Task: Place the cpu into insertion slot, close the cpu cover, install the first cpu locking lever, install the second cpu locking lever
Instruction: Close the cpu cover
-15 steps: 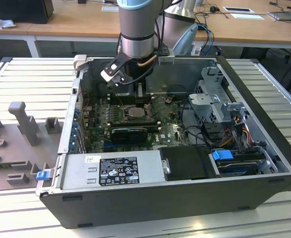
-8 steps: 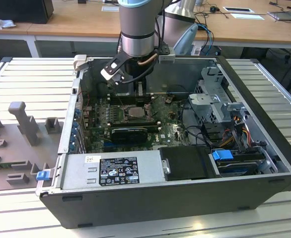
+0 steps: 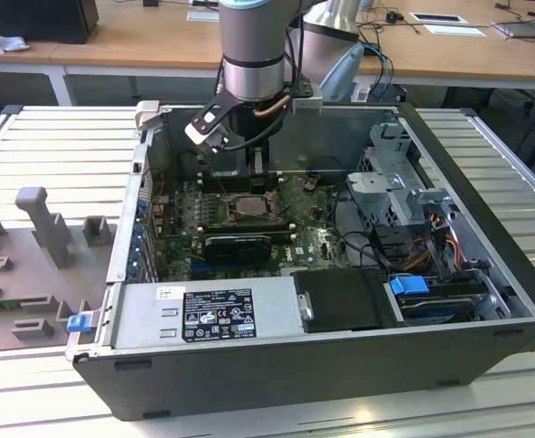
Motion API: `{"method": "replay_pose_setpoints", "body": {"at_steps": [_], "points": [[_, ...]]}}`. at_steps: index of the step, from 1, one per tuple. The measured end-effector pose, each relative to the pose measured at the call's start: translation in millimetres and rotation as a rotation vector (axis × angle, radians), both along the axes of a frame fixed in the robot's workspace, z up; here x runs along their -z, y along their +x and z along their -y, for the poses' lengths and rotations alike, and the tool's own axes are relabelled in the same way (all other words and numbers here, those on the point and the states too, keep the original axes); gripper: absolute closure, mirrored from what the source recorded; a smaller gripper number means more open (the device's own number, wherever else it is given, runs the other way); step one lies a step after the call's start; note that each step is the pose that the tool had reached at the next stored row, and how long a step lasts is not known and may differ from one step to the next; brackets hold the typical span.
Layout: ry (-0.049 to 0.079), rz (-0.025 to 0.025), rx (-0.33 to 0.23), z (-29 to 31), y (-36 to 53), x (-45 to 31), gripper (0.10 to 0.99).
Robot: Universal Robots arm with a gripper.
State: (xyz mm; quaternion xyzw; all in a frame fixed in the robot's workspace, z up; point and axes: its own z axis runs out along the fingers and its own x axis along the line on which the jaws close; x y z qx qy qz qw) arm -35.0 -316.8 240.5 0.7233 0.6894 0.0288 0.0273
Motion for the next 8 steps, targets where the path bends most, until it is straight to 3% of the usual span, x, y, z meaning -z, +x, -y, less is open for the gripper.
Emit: {"method": "replay_pose_setpoints", "body": {"at_steps": [3, 8], "points": [[0.0, 0.0002, 0.0, 0.0, 6.0, 0.2, 0.98], [0.0, 0.0001, 0.0, 0.0, 6.8, -0.9, 0.98]]}}
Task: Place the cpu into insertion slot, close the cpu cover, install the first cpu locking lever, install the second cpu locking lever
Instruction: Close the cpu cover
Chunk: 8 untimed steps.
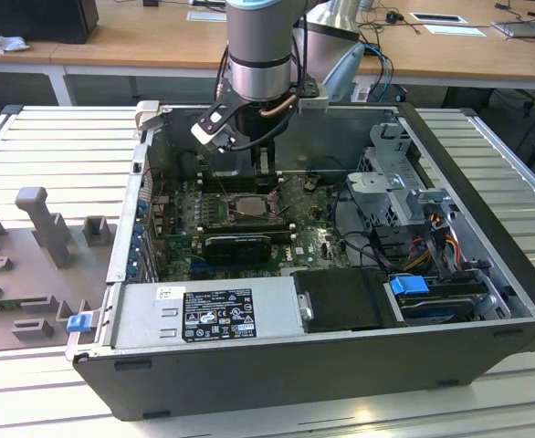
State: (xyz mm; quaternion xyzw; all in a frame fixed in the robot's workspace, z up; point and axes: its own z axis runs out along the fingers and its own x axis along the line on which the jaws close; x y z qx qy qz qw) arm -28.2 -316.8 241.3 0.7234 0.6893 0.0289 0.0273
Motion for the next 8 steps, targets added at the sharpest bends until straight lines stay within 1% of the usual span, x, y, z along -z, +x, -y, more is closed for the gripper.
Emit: {"method": "replay_pose_setpoints", "body": {"at_steps": [8], "points": [[0.0, 0.0001, 0.0, 0.0, 0.3, -2.0, 0.98]]}}
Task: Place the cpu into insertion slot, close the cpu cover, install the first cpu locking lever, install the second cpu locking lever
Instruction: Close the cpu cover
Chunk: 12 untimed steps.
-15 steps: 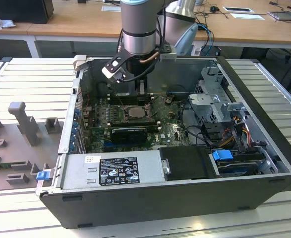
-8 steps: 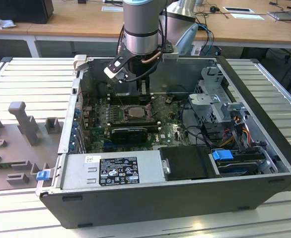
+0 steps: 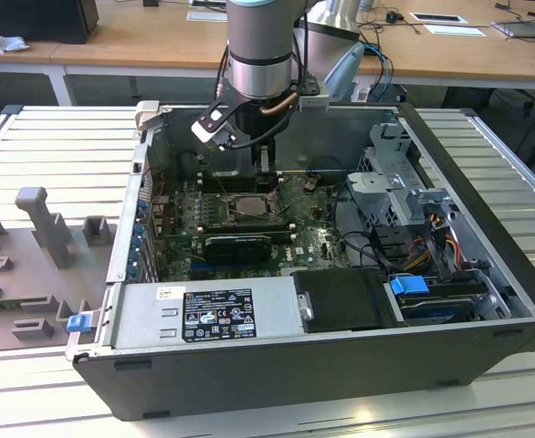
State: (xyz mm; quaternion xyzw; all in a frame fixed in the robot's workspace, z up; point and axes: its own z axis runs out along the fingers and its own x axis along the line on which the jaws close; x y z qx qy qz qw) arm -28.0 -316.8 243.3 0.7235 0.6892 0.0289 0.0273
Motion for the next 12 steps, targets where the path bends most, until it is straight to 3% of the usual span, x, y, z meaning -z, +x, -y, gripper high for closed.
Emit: {"method": "replay_pose_setpoints", "body": {"at_steps": [12], "points": [[0.0, 0.0, 0.001, 0.0, 0.1, -1.2, 0.98]]}}
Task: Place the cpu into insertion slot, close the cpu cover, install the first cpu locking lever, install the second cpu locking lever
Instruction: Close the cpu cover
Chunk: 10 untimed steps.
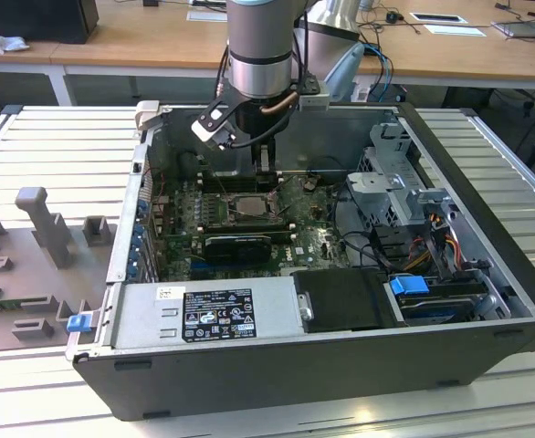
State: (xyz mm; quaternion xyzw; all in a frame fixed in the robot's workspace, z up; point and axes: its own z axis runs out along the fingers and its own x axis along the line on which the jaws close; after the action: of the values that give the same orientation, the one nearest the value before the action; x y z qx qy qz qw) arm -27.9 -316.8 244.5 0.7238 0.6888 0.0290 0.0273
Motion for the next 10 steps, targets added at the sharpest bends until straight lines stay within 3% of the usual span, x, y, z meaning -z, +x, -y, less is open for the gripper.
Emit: {"method": "replay_pose_setpoints", "body": {"at_steps": [10], "points": [[0.0, -0.0001, 0.001, 0.0, 0.4, -1.0, 0.98]]}}
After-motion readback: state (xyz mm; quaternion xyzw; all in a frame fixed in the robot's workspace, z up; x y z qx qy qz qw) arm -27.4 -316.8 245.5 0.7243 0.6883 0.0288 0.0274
